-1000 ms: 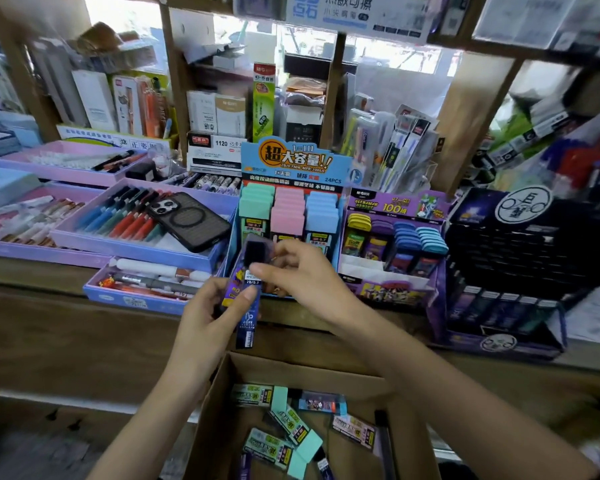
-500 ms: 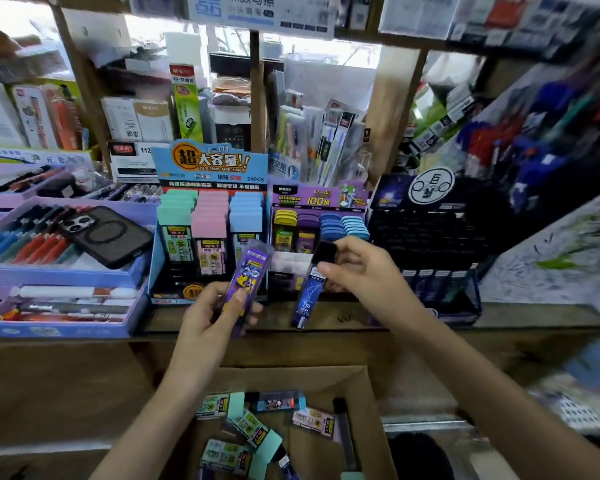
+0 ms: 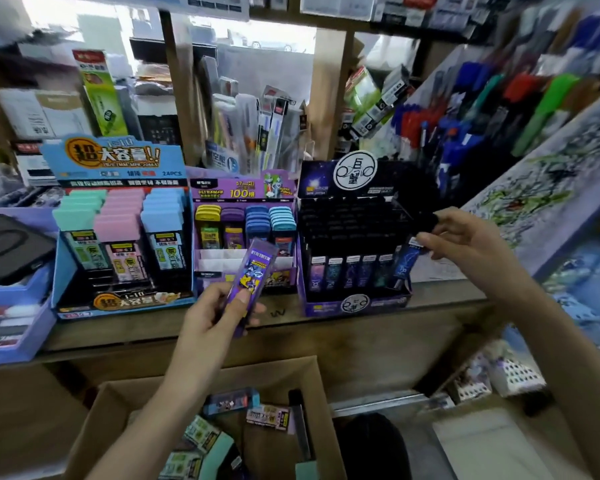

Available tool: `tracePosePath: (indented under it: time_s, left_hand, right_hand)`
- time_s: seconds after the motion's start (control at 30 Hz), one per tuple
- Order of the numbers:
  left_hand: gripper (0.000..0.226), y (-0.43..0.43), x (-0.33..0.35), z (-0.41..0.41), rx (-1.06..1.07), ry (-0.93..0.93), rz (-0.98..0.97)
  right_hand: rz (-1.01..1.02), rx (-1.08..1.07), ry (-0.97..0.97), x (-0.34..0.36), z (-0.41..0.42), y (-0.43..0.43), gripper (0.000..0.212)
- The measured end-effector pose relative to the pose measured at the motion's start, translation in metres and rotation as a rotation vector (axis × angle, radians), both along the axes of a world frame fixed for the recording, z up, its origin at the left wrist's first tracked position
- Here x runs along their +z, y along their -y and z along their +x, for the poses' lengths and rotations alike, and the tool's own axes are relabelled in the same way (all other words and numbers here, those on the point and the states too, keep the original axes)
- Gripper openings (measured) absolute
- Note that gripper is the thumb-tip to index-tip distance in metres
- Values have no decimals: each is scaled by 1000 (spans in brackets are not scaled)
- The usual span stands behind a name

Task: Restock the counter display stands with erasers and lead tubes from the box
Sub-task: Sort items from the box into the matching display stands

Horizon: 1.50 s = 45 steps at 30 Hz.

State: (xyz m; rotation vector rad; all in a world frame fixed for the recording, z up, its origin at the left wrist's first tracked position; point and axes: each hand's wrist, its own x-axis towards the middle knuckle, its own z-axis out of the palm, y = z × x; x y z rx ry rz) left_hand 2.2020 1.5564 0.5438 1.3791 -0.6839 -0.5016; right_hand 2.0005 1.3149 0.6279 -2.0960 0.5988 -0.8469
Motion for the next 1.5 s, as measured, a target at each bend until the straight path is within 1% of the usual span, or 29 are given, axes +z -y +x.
tracePosePath:
  time_s: [0.1, 0.17, 0.4, 0.53, 0.63, 0.73, 0.8, 0.87, 0.9, 0.93, 0.97, 1.0, 1.07, 1.13, 1.2, 1.23, 1.3, 1.37, 1.43, 1.5]
  left_hand:
    - [11, 10, -1, -9, -8, 13, 2]
    - [12, 15, -2, -15, -16, 11, 3]
    - [19, 21, -5, -23, -36, 4, 12]
    - [23, 23, -6, -25, -28, 3, 18]
    - [13, 26, -9, -28, -3, -11, 21]
    - [11, 26, -11, -31, -5, -34, 21]
    - [11, 24, -10, -33, -9, -41, 19]
    - [12, 22, -7, -34, -7, -42, 8]
    - [15, 21, -5, -35, -16, -42, -2]
    - [18, 20, -3, -36, -39, -36, -5]
    - [21, 19, -1, -37, -72, -16, 3]
    - [22, 18, 2, -37, -111, 18, 20]
    - [21, 15, 5, -36, -171, 94, 63]
    - [18, 10, 7, -31, -177, 138, 78]
    - [19, 3, 9, -23, -120, 112, 65]
    - [21, 0, 10, -18, -71, 56, 47]
    - [26, -5, 11, -9, -5, -102, -26]
    - [32, -8, 14, -3, -6, -219, -111]
    - [31, -10, 17, 2, -12, -234, -146]
    - [20, -14, 20, 8, -17, -133, -95]
  right_hand:
    - [-74, 15, -98, -8, -4, 10, 4]
    - [-101, 23, -160, -14, -5, 12, 9]
    - [-115, 60, -219, -19, -7, 17, 13]
    - [-42, -68, -167, -28, -1, 24, 9]
    - [-28, -177, -173, -37, 7, 23, 15]
    - [-18, -225, -215, -39, 10, 18, 23]
    - [-63, -314, -215, -38, 9, 10, 27]
    - [-195, -422, -106, -36, 6, -6, 23]
    - [-262, -425, -26, -34, 5, -17, 18]
    - [-286, -379, 43, -32, 7, -29, 15]
    - [-253, -286, 90, -30, 10, -41, 13]
    - [-170, -165, 109, -28, 15, -53, 14]
    - [21, 71, 74, -27, 31, -74, 16]
    - [71, 219, -16, -30, 47, -87, 11]
    - [59, 258, -29, -34, 57, -95, 11]
    - [72, 258, 5, -37, 61, -98, 14]
    - [187, 255, 104, -43, 66, -106, 20]
    - [330, 257, 159, -52, 72, -117, 24]
    - [353, 283, 79, -61, 78, -129, 25]
    - [289, 360, -100, -64, 83, -138, 25]
